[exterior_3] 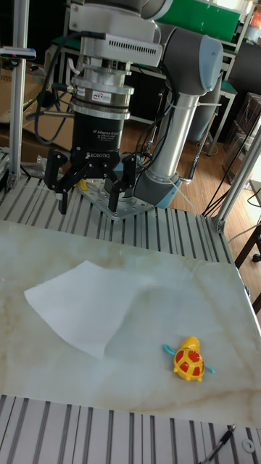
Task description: Flip over and spread out the paper that is laid flat on the table
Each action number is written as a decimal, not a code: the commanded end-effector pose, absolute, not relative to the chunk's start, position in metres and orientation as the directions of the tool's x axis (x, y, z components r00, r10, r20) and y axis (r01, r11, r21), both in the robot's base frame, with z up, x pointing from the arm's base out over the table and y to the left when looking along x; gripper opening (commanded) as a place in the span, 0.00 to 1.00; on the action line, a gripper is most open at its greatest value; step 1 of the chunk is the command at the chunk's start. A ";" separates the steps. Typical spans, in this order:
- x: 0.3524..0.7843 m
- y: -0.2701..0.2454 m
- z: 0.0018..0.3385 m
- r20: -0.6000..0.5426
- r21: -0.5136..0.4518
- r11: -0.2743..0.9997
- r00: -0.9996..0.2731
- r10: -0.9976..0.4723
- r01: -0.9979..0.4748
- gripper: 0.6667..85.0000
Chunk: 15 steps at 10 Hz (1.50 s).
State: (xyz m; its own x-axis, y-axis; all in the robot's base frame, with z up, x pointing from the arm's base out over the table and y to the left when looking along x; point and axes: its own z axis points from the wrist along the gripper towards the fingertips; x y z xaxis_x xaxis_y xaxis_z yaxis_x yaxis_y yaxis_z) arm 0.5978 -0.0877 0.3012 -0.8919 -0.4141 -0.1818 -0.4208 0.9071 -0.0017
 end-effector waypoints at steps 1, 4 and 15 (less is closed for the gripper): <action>0.597 -0.088 0.304 -0.183 -0.001 0.904 -0.889 -0.421 -0.428 0.99; 0.582 -0.092 0.318 -0.157 0.007 0.910 -0.899 -0.408 -0.414 0.92; 0.573 -0.087 0.307 -0.122 0.038 0.955 -0.950 -0.288 -0.295 0.01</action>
